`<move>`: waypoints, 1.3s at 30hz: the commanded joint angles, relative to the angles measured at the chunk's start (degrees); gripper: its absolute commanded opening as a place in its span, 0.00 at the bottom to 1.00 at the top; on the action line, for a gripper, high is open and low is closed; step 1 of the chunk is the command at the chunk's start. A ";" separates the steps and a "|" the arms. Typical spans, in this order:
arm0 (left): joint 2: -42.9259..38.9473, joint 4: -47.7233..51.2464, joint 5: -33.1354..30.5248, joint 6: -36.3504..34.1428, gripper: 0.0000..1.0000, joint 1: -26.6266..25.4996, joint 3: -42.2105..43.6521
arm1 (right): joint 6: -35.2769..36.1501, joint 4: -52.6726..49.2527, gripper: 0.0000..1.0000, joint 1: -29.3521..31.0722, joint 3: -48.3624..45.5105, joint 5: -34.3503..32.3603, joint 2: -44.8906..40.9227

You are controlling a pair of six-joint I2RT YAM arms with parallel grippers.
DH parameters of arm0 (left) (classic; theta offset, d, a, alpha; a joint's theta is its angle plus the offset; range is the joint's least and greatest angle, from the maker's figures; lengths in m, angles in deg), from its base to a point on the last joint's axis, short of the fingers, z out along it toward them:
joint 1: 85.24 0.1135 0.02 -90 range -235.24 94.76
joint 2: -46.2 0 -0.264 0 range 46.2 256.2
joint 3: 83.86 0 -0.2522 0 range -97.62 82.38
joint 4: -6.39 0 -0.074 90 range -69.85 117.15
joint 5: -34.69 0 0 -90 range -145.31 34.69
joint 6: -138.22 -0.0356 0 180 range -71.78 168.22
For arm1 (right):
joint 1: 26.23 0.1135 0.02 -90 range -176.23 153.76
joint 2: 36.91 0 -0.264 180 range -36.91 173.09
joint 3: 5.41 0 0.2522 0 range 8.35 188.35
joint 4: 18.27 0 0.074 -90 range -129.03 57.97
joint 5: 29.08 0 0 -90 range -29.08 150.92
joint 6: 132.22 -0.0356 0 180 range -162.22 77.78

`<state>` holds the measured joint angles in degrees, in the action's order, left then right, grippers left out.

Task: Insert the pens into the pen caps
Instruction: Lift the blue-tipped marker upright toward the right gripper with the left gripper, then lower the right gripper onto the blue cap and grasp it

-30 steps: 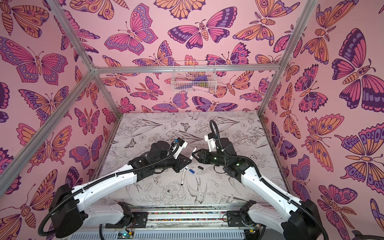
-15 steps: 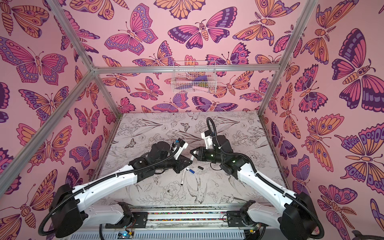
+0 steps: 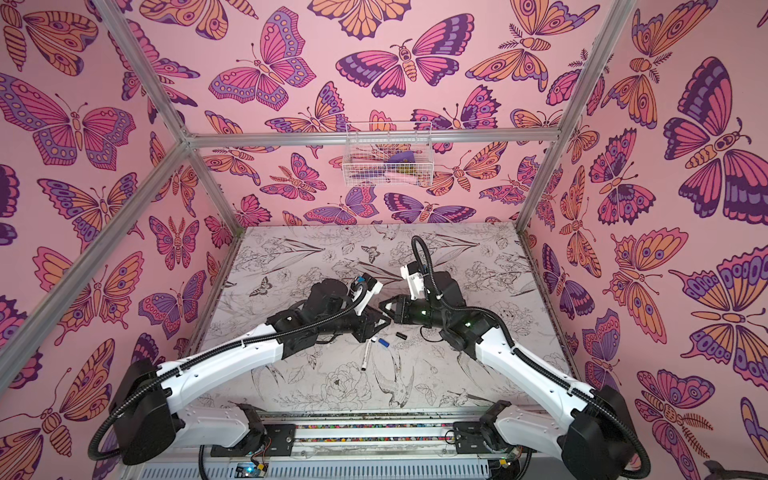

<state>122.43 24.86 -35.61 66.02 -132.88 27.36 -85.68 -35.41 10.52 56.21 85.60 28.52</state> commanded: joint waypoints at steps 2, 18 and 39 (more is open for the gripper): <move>0.98 0.51 0.23 -1.46 0.24 -0.09 -1.40 | 0.75 -0.58 0.03 0.50 0.75 0.25 -1.23; 1.86 0.82 1.99 -0.13 0.20 -0.09 -0.18 | 1.23 -0.69 0.01 0.54 1.62 0.45 -1.63; -11.79 1.64 -5.73 1.35 0.00 7.02 10.21 | 10.57 -15.73 0.48 5.71 -0.52 -15.12 -2.37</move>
<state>112.94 26.56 -39.65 66.90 -127.13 35.79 -78.38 -45.64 13.10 56.30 75.35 22.07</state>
